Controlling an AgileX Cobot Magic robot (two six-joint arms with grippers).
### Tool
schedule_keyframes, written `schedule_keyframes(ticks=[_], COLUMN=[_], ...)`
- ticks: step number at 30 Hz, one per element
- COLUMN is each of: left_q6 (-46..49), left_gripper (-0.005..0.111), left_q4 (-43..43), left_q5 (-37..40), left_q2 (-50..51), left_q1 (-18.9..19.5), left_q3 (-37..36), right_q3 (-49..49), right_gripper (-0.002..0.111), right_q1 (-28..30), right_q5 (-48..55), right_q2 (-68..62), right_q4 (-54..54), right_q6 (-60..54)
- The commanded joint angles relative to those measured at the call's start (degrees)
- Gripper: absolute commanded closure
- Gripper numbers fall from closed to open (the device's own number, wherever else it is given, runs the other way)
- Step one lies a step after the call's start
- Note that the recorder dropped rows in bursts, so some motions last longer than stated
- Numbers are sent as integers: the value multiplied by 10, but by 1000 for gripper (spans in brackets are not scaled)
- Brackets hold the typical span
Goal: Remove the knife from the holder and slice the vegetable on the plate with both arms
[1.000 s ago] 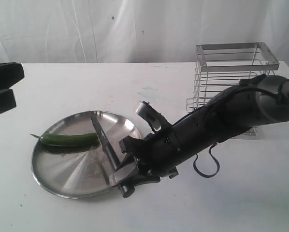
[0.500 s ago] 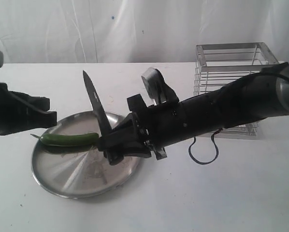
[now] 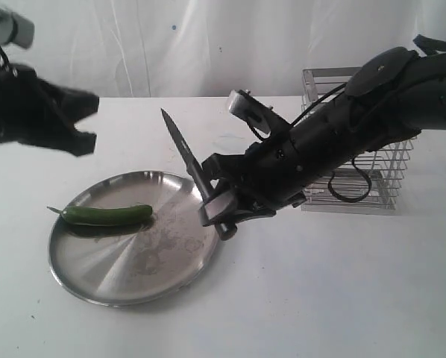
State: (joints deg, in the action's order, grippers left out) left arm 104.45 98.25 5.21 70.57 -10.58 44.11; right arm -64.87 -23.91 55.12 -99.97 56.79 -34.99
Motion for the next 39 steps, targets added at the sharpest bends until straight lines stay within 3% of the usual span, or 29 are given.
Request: schedule_keyframes(ticks=[1, 3, 8, 15, 18, 22, 26, 29, 31, 32, 33, 36, 38, 39], left_q6=[-180, -222, -237, -191, -232, -501, -877, -1211, -1260, -1243, -1216, -1200, -1241, -1282], left_gripper=[107, 107, 107, 107, 107, 107, 107, 107, 107, 107, 107, 107, 107, 107], left_q4=[6, 17, 17, -37, -13, 16, 17, 17, -11, -77, -200, -696, -991, -1178], left_q5=[-80, -108, -80, -57, -75, -99, -83, -82, -121, -156, -196, -287, -307, -303], left_q2=[1, -4, -9, -9, -3, 24, 69, 91, 95, 95, 95, 95, 95, 96], left_q1=[3, 3, 15, 103, 139, 171, 214, 233, 241, 244, 247, 247, 247, 247], left_q3=[-56, -72, -58, 40, 79, 102, 73, 24, -2, -8, -8, -7, 5, 18], right_q3=[-3, -3, -3, -3, -3, -3, -3, -3, -3, -3, -3, -3, -3, -3], right_gripper=[108, 108, 108, 108, 108, 108, 108, 108, 108, 108, 108, 108, 108, 108], right_q1=[0, 0, 0, 0, 0, 0, 0, 0, 0, 0, 0, 0, 0, 0], right_q5=[-36, -52, -60, -66, -76, -79, -75, -73, -71, -71, -71, -67, -65, -65], right_q2=[9, 9, 9, 9, 9, 9, 9, 9, 10, 10, 10, 10, 10, 10], right_q4=[-42, -43, -54, -54, -54, -54, -54, -54, -54, -54, -54, -56, -57, -57], right_q6=[23, 23, 23, 33, 49, 54, 55, 70, 82, 82, 82, 82, 82, 82])
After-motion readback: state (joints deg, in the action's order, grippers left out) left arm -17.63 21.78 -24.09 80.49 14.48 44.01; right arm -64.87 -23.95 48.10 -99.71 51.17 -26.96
